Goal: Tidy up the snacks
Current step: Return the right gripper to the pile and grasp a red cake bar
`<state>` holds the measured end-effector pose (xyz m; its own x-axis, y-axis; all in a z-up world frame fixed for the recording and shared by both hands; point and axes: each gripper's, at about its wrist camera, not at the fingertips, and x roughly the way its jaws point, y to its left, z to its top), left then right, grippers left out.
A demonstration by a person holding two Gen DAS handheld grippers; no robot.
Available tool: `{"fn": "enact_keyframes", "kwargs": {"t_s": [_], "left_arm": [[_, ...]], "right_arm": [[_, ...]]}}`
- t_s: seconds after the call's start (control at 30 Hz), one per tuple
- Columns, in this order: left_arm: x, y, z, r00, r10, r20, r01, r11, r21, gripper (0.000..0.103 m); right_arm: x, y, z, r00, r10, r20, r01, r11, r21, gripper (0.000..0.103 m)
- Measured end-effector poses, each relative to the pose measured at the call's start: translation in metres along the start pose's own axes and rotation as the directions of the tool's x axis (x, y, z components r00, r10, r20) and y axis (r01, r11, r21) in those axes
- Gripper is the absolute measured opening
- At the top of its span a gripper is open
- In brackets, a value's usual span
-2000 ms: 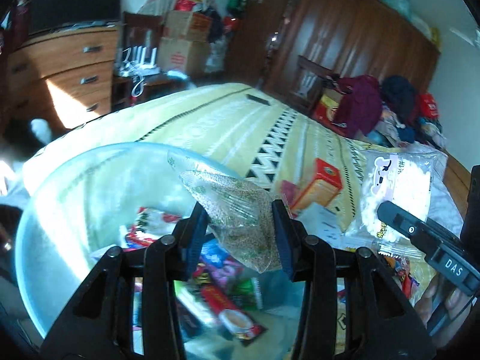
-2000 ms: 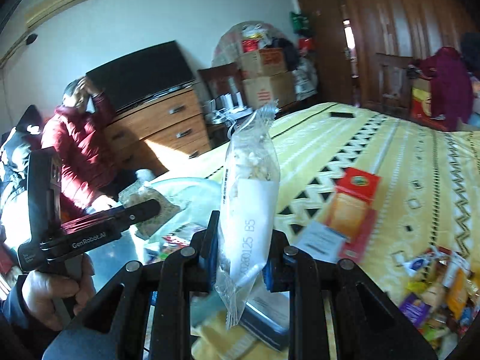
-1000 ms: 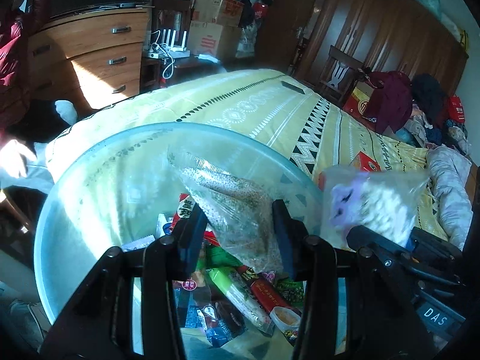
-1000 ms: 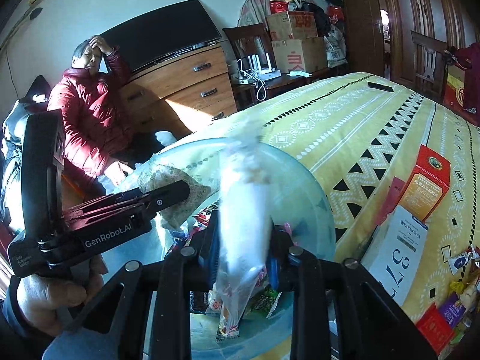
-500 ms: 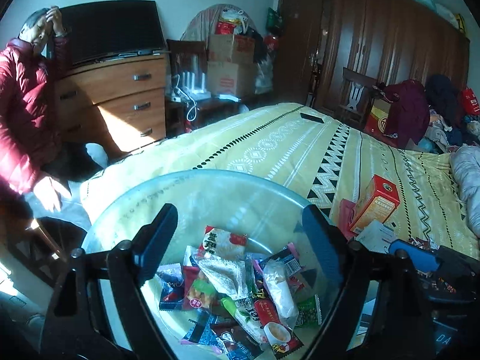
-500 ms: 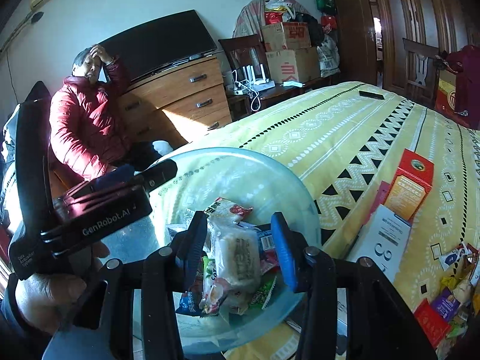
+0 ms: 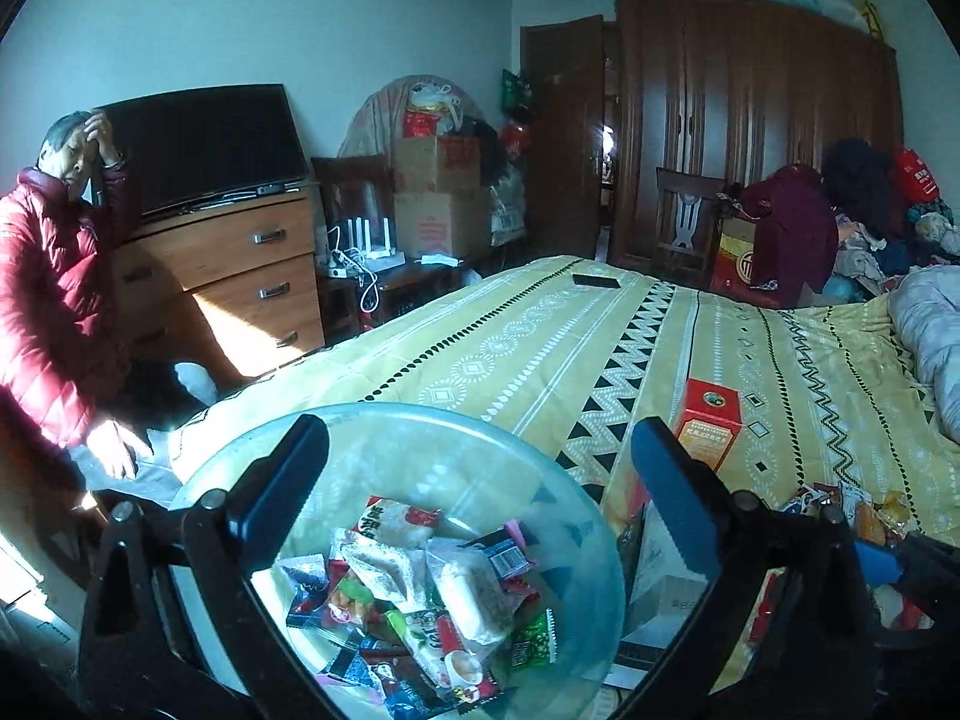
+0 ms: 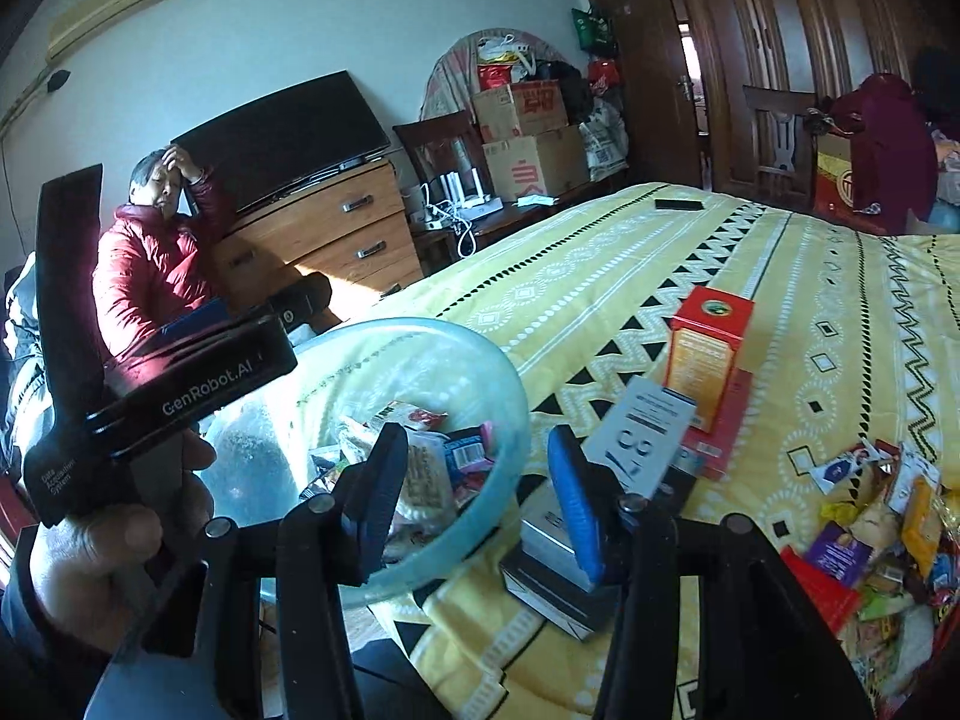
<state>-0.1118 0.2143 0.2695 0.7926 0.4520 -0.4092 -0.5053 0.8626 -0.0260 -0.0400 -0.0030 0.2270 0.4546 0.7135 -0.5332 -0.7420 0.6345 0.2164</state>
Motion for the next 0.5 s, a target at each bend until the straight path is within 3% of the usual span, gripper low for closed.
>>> {"fn": "enact_keyframes", "kwargs": {"t_s": [0.13, 0.17, 0.2, 0.23, 0.27, 0.3, 0.37, 0.4, 0.47, 0.5], "left_arm": [[-0.028, -0.024, -0.005, 0.994, -0.071, 0.084, 0.073, 0.997, -0.019, 0.103], [-0.031, -0.036, -0.007, 0.99, -0.109, 0.085, 0.11, 0.994, -0.006, 0.103], [-0.032, -0.049, -0.01, 0.986, -0.147, 0.077, 0.147, 0.989, 0.011, 0.103], [-0.033, -0.065, -0.014, 0.978, -0.201, 0.061, 0.199, 0.979, 0.037, 0.103], [-0.033, -0.087, -0.02, 0.961, -0.275, 0.026, 0.273, 0.959, 0.077, 0.102], [-0.033, -0.103, -0.026, 0.947, -0.322, -0.001, 0.32, 0.941, 0.108, 0.102], [-0.036, -0.144, -0.042, 0.9, -0.431, -0.071, 0.436, 0.883, 0.174, 0.095], [-0.035, -0.163, -0.051, 0.864, -0.487, -0.126, 0.503, 0.844, 0.185, 0.091], [-0.026, -0.201, -0.069, 0.792, -0.556, -0.253, 0.604, 0.775, 0.186, 0.077], [-0.021, -0.215, -0.078, 0.764, -0.572, -0.299, 0.634, 0.752, 0.182, 0.075]], "right_arm": [[-0.022, -0.019, -0.03, 0.999, -0.04, 0.007, 0.04, 0.999, 0.028, 0.052], [-0.028, -0.025, -0.043, 0.998, -0.065, 0.006, 0.065, 0.997, 0.03, 0.056], [-0.034, -0.033, -0.059, 0.996, -0.091, 0.004, 0.091, 0.995, 0.039, 0.069], [-0.038, -0.041, -0.07, 0.994, -0.107, 0.002, 0.106, 0.993, 0.053, 0.076], [-0.043, -0.054, -0.087, 0.992, -0.124, -0.01, 0.124, 0.989, 0.079, 0.082], [-0.048, -0.071, -0.107, 0.989, -0.138, -0.044, 0.142, 0.983, 0.117, 0.082], [-0.057, -0.109, -0.143, 0.978, -0.163, -0.127, 0.186, 0.962, 0.2, 0.075], [-0.062, -0.125, -0.155, 0.973, -0.179, -0.149, 0.21, 0.951, 0.227, 0.068], [-0.078, -0.159, -0.18, 0.955, -0.233, -0.184, 0.277, 0.922, 0.27, 0.067], [-0.09, -0.179, -0.192, 0.943, -0.267, -0.198, 0.317, 0.902, 0.293, 0.066]]}}
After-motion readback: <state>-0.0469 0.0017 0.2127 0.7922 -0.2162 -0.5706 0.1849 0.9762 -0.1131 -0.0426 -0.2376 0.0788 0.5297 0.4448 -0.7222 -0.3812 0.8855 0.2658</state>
